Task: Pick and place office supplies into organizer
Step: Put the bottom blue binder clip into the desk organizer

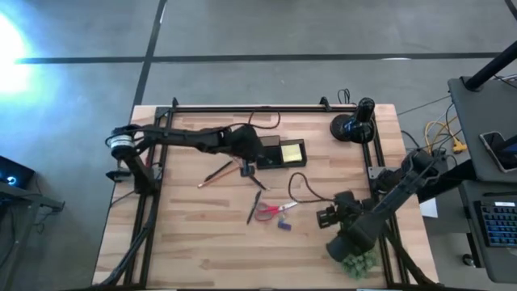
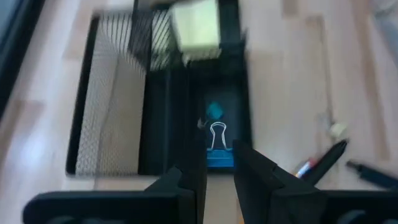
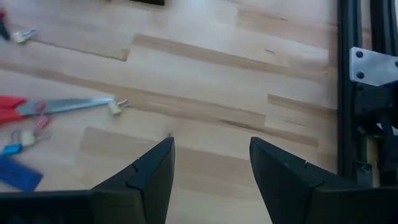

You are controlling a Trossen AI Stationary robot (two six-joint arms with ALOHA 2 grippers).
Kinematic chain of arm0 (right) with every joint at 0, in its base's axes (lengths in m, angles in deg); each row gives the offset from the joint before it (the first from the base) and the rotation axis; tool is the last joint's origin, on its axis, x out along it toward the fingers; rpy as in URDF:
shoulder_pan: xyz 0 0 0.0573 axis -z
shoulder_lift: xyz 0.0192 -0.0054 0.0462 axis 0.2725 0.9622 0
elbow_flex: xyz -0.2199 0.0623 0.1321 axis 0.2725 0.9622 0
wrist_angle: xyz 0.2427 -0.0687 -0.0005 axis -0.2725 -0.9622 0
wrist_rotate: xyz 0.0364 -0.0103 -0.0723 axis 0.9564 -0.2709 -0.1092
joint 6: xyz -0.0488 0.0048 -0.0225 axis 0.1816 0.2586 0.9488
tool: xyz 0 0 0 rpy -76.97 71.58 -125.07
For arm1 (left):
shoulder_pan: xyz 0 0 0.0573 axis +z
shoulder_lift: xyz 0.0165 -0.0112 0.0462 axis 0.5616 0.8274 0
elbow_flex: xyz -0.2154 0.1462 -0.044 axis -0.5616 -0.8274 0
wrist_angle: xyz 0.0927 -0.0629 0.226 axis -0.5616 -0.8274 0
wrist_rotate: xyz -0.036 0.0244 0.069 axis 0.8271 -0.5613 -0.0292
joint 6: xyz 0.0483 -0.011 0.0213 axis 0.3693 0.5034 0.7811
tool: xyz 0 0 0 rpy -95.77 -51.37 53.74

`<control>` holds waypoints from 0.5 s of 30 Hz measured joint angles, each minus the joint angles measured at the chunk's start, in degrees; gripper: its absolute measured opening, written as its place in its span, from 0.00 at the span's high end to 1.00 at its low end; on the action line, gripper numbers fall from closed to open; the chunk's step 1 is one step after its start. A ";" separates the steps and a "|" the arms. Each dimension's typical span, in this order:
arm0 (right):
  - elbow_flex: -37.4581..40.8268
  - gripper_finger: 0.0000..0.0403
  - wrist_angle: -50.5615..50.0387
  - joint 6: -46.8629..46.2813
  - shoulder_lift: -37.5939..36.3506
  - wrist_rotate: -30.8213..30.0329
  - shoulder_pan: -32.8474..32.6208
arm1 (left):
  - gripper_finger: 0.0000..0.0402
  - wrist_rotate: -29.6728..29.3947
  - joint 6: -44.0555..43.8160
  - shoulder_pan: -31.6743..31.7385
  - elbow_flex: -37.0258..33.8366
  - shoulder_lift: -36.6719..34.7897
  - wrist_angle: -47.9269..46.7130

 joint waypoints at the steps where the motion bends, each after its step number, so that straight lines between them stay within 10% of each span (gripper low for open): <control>1: 0.09 0.51 -0.04 0.02 -0.27 0.59 0.55 | 0.88 1.27 0.00 0.83 -0.66 0.00 0.93; 11: 1.03 0.51 -0.17 1.48 -2.57 2.78 4.84 | 0.88 14.43 -0.10 3.18 -1.14 4.67 4.77; 15: 1.10 0.51 -0.19 1.55 -2.77 2.78 5.75 | 0.88 11.04 -1.21 2.38 0.10 7.51 5.05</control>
